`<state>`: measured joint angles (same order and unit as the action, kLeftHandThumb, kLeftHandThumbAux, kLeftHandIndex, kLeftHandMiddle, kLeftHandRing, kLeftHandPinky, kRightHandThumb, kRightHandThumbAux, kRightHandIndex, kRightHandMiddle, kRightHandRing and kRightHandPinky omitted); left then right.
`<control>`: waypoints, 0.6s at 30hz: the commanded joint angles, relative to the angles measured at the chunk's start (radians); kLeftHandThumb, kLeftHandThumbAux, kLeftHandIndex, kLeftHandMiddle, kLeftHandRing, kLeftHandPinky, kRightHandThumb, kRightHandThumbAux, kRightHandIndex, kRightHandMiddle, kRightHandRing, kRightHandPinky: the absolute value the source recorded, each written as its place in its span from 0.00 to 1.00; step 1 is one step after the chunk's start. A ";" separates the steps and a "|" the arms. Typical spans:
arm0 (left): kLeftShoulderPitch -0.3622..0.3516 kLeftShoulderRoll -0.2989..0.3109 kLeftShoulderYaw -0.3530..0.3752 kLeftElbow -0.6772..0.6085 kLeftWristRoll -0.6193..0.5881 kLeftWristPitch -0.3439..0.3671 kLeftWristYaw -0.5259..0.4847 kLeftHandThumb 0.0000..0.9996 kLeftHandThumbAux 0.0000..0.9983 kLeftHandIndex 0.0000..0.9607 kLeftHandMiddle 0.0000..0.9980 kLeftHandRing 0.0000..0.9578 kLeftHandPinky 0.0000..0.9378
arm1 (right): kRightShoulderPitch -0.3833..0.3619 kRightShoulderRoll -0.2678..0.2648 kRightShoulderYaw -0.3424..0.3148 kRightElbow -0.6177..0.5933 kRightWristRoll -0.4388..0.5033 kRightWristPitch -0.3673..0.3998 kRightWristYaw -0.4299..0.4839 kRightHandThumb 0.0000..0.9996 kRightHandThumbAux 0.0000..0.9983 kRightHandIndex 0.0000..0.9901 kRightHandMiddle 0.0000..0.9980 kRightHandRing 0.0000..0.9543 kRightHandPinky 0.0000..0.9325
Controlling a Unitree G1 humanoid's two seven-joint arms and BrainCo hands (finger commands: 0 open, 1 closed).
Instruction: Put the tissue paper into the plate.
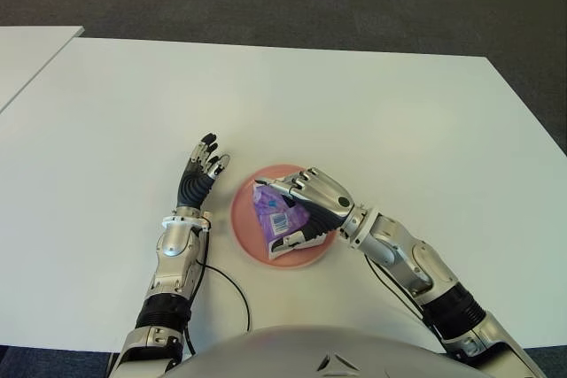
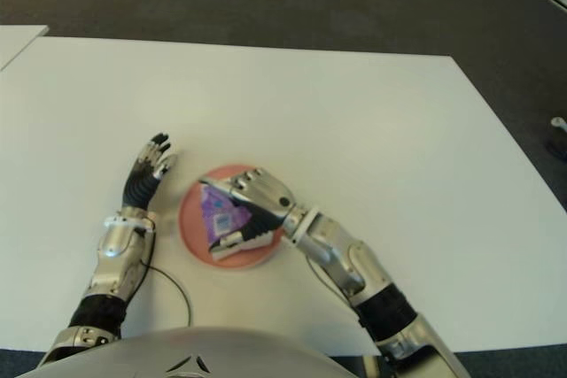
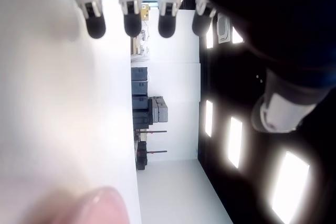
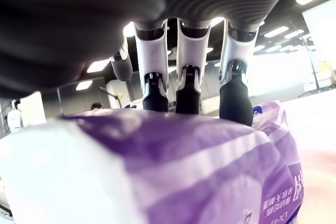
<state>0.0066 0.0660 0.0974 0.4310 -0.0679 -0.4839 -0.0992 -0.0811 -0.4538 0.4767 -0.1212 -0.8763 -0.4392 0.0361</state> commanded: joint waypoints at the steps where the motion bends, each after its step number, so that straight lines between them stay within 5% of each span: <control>1: 0.033 0.001 -0.005 0.025 0.003 0.030 -0.008 0.00 0.54 0.00 0.00 0.00 0.00 | 0.038 -0.013 -0.013 0.030 -0.012 0.040 0.013 0.14 0.22 0.00 0.00 0.00 0.00; 18: 0.022 -0.004 0.000 0.046 0.003 0.025 0.000 0.00 0.54 0.00 0.00 0.00 0.00 | 0.065 0.017 -0.084 0.010 0.061 0.060 -0.037 0.08 0.26 0.00 0.00 0.00 0.00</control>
<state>0.0054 0.0658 0.0986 0.4358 -0.0678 -0.4858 -0.0992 -0.0433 -0.4442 0.4082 -0.1210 -0.8327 -0.4140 -0.0154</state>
